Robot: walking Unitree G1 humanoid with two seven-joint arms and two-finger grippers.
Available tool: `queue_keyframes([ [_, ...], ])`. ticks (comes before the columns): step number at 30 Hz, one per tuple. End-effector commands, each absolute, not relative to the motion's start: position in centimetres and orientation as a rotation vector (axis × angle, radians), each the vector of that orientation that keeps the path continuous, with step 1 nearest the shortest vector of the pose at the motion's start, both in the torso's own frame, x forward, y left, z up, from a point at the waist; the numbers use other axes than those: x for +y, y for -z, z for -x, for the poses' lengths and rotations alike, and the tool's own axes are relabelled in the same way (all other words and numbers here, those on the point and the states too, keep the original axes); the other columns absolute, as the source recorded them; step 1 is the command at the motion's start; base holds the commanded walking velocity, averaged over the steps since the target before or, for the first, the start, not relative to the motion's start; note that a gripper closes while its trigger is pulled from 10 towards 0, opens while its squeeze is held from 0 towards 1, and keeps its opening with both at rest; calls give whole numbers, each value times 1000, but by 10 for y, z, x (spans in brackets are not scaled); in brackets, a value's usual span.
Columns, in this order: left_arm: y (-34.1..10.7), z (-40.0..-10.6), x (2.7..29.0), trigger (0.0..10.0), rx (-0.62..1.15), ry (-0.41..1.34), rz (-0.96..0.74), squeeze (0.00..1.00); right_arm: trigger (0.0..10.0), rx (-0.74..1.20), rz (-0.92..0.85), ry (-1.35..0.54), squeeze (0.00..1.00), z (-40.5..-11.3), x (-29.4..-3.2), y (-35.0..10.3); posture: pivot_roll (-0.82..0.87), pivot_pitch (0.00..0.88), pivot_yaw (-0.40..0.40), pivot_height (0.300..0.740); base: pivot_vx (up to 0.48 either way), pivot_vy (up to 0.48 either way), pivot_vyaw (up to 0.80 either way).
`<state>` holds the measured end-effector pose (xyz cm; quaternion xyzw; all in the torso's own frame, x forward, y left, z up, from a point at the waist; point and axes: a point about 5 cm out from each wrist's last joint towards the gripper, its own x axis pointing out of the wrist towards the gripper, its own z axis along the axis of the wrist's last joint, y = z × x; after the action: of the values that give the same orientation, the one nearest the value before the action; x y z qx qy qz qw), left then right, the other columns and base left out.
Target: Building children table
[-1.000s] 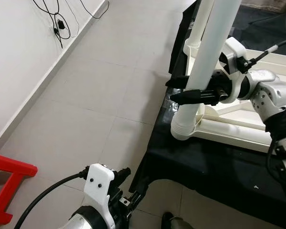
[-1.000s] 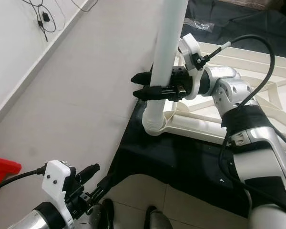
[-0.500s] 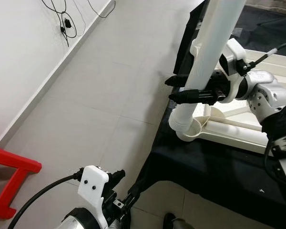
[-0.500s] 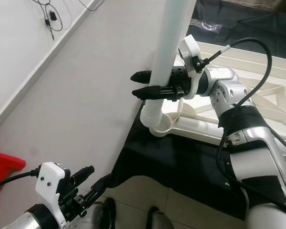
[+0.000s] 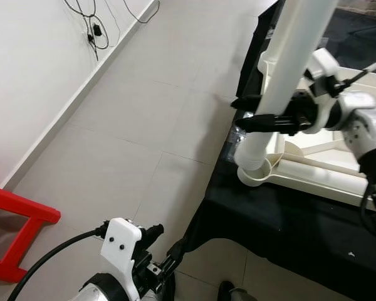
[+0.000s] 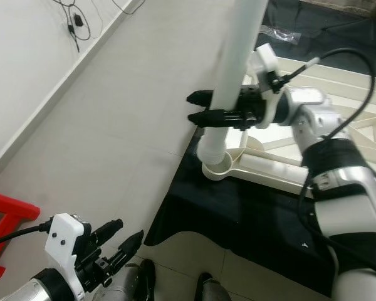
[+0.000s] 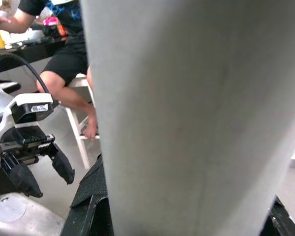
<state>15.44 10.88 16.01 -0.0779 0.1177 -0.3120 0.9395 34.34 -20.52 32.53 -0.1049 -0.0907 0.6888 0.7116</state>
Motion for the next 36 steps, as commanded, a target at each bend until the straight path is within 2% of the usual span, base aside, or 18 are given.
queue_keyframes([
  [1, -155, -152, 110, 10000, 276, 646, 159, 0, 10000, -211, 228, -1543, 0, -340, -208, -325, 203, 315, 26, 740, 0, 0, 0],
  [9, -154, -155, 108, 10000, 272, 653, 162, 0, 10000, -190, 214, -1534, 0, -330, -222, -317, 190, 307, 31, 740, 0, 0, 0],
  [23, -155, -156, 108, 10000, 264, 655, 157, 0, 10000, -188, 177, -1581, 0, -332, -208, -302, 198, 310, 27, 740, 0, 0, 0],
  [36, -157, -156, 106, 10000, 258, 655, 161, 0, 10000, -186, 204, -1532, 0, -343, -206, -301, 195, 314, 17, 740, 0, 0, 0],
])
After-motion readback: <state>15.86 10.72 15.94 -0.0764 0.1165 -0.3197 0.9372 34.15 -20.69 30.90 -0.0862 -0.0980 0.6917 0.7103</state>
